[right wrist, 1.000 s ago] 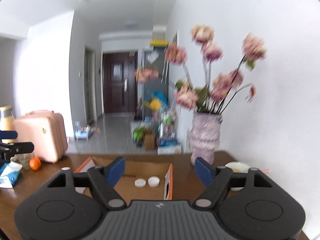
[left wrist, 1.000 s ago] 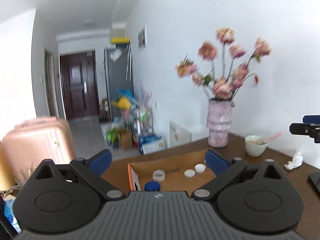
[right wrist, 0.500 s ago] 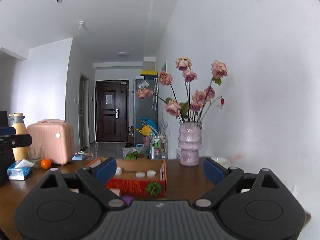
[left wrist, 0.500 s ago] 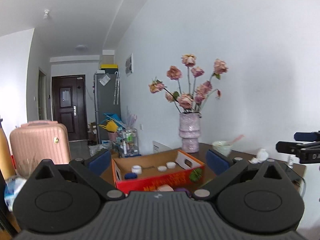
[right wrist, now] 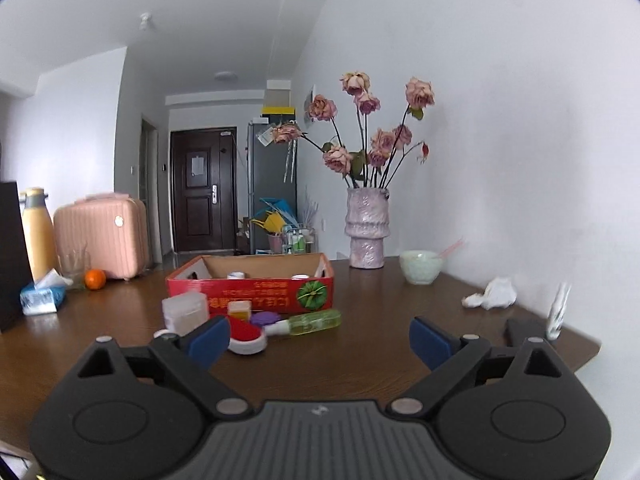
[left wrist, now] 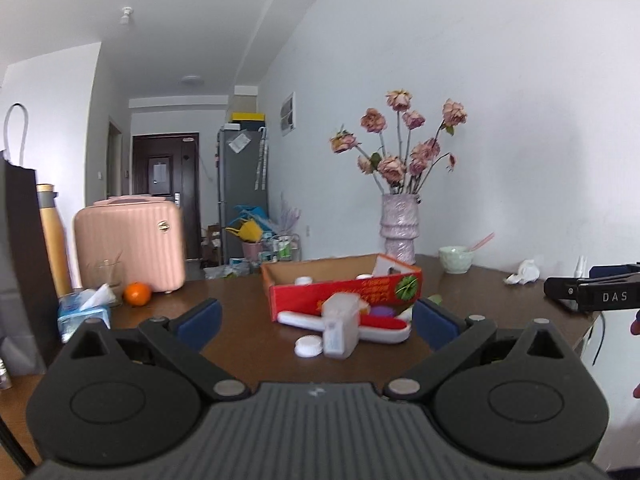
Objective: Organize rigid objects
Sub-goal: 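Withdraw both open grippers from the box back toward the table, then grasp the large white cap with the left gripper while the right gripper grasps the green bottle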
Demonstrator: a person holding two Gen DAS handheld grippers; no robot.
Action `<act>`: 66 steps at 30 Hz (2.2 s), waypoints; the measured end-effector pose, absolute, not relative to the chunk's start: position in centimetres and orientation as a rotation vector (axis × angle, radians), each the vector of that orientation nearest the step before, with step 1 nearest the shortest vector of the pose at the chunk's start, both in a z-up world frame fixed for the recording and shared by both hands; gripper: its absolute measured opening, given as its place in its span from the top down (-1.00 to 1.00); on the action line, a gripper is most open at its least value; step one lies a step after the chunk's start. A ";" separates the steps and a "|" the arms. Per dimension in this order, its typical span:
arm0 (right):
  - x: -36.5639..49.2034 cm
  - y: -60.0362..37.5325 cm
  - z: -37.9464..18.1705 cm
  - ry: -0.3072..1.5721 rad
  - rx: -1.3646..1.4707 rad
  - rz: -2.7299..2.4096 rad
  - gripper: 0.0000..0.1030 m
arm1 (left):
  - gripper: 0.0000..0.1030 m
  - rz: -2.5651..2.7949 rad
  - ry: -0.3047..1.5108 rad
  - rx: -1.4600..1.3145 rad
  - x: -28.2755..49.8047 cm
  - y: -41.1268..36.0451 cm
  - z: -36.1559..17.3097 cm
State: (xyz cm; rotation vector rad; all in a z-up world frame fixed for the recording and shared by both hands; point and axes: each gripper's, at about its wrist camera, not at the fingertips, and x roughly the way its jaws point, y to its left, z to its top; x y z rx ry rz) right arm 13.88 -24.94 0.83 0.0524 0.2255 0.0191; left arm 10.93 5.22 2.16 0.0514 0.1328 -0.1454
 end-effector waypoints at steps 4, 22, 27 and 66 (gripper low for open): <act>13.4 -23.9 -0.8 0.254 0.091 -0.004 -0.87 | -1.00 -0.137 0.171 0.028 11.1 6.5 1.2; 15.8 -21.8 -5.9 0.448 0.179 0.012 -0.87 | -1.00 -0.173 0.414 0.082 17.6 6.4 -2.9; 17.5 -21.6 -6.0 0.469 0.165 -0.003 -0.87 | -0.99 -0.198 0.469 0.078 21.2 6.5 -2.9; 49.6 -24.7 -7.6 0.704 0.246 0.038 -0.33 | 0.24 -0.323 0.752 0.086 45.2 4.4 -6.3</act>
